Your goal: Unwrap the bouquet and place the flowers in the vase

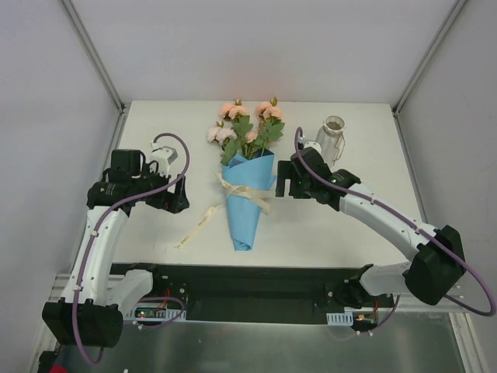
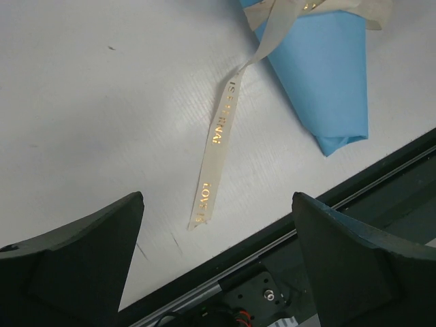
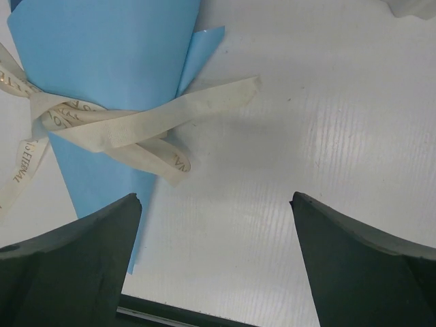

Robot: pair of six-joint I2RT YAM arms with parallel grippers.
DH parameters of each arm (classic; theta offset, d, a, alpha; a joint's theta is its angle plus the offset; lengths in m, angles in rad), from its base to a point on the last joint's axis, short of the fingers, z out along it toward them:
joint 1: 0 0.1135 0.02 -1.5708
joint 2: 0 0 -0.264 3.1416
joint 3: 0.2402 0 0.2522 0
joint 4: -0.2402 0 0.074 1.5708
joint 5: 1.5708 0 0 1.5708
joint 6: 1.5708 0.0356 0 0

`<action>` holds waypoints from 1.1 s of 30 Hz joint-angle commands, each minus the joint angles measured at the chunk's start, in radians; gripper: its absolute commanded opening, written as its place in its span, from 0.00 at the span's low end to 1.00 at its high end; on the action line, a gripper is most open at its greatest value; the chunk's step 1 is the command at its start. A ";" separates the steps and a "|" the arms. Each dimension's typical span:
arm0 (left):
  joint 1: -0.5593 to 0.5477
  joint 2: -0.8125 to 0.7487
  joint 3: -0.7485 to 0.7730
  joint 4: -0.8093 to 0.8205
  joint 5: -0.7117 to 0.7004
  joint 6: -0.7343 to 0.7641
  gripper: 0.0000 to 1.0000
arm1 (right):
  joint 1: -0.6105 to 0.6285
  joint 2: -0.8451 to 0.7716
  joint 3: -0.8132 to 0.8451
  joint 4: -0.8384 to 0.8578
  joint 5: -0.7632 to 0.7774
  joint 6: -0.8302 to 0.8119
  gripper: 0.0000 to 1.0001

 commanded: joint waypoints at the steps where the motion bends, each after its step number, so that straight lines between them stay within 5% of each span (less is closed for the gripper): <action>1: -0.026 0.009 -0.016 0.048 0.030 0.006 0.99 | 0.012 0.050 0.043 0.037 0.011 0.060 0.96; 21: -0.340 0.306 -0.057 0.252 -0.139 0.096 0.99 | 0.010 0.223 0.037 0.162 0.126 0.236 0.96; 33: -0.416 0.614 0.024 0.392 -0.247 0.195 0.98 | 0.010 0.030 -0.161 0.266 0.145 0.304 0.98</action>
